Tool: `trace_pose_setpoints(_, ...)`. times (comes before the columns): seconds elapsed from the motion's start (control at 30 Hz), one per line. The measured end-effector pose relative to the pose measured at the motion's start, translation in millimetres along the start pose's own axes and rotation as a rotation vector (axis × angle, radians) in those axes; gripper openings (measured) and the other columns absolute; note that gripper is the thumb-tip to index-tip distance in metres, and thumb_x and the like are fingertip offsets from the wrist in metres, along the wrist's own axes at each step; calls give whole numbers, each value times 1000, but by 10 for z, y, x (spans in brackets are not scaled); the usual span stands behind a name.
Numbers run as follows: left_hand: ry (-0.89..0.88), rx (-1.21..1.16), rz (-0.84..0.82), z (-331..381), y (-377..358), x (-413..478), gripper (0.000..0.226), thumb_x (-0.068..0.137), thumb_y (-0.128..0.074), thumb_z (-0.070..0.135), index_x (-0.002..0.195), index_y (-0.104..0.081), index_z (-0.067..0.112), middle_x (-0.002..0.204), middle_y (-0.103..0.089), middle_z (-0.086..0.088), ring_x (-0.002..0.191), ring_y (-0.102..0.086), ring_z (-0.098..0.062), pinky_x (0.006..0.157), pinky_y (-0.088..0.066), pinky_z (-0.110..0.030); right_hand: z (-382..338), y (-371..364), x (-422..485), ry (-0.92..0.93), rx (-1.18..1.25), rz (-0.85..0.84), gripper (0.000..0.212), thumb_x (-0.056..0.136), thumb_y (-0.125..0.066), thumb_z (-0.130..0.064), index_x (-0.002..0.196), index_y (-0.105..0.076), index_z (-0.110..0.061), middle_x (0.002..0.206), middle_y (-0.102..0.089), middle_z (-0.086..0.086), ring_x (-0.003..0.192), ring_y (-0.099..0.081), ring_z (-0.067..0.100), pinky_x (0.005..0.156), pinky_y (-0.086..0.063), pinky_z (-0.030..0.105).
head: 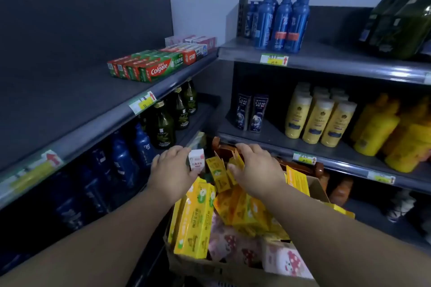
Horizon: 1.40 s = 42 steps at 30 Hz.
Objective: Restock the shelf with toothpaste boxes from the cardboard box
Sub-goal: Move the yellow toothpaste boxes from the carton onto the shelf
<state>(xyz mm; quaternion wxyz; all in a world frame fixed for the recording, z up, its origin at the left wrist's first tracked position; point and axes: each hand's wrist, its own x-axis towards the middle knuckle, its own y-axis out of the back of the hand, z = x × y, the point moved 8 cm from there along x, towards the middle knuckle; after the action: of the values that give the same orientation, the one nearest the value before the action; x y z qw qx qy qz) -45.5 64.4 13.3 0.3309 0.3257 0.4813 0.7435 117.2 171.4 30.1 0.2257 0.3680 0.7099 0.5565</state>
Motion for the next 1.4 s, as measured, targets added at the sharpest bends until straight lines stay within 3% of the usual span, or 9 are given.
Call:
trace_pose_setpoints(0.23, -116, -73, -27, 80, -261, 308, 57, 92, -52, 48, 143, -36, 28, 148, -35, 8, 136, -30, -13, 114, -15, -33, 37, -239, 351, -96, -150, -88, 47, 95, -46, -48, 137, -47, -25, 132, -55, 2, 126, -48, 26, 113, -29, 45)
trace_pose_setpoints(0.43, -145, -140, -28, 162, -333, 446, 56, 91, -54, 49, 141, -39, 31, 147, -36, 10, 134, -33, -13, 115, -19, -33, 35, -277, 520, -118, -280, -144, 23, 94, -38, -18, 90, -61, -19, 80, -61, 0, 97, -61, 25, 118, -19, 46)
trace_pose_setpoints(0.57, -157, -233, -16, 237, -278, 544, 55, 91, -55, 47, 141, -40, 31, 145, -37, 11, 132, -36, -14, 111, -26, -31, 2, -27, 561, -88, -237, 32, 15, 89, -43, -8, 86, -52, -19, 66, -50, 0, 76, -55, 28, 95, -41, 37)
trace_pose_setpoints(0.7, -174, -437, -3, 343, -148, 668, 59, 88, -60, 46, 141, -39, 34, 144, -38, 13, 130, -39, -11, 106, -36, -31, 5, 349, 599, -63, 35, 269, 20, 103, -35, -26, 90, -48, -18, 72, -61, 6, 68, -59, 31, 55, -40, 34)
trace_pose_setpoints(0.87, -232, -503, -30, 432, 61, 760, 82, 78, -70, 52, 146, -26, 42, 152, -23, 17, 138, -24, -8, 112, -29, -35, -17, 448, 647, 41, 588, 257, 16, 103, -43, -31, 97, -58, -27, 74, -60, -4, 71, -59, 15, 61, -46, 31)
trace_pose_setpoints(1.0, -226, -381, -57, 277, 226, 759, 84, 71, -79, 44, 142, -35, 42, 150, -25, 16, 138, -18, -10, 111, -19, -32, 0, 335, 693, 35, 717, 158, 18, 102, -44, -27, 106, -61, -24, 90, -63, -4, 84, -62, 16, 71, -50, 30)
trace_pose_setpoints(1.1, -150, -374, -99, -9, 273, 728, 73, 69, -83, 37, 132, -47, 40, 137, -37, 15, 130, -30, -10, 105, -28, -30, -18, 250, 713, 29, 806, 84, 17, 102, -45, -28, 100, -62, -27, 88, -63, -2, 81, -61, 17, 65, -52, 28)
trace_pose_setpoints(1.27, -22, -635, -283, -269, 134, 586, 49, 73, -81, 9, 110, -55, 27, 98, -64, 13, 92, -63, 0, 66, -50, -11, -160, 42, 741, -3, 831, -13, 16, 102, -45, -31, 99, -61, -29, 91, -65, 5, 82, -63, 21, 66, -57, 33)
trace_pose_setpoints(1.4, 22, -625, -235, -451, 110, 525, 41, 77, -78, 11, 104, -52, 26, 98, -63, 9, 93, -64, -7, 78, -56, -27, -296, -104, 794, -31, 829, -30, 12, 101, -47, -31, 102, -59, -28, 96, -64, 1, 87, -62, 18, 61, -51, 23)
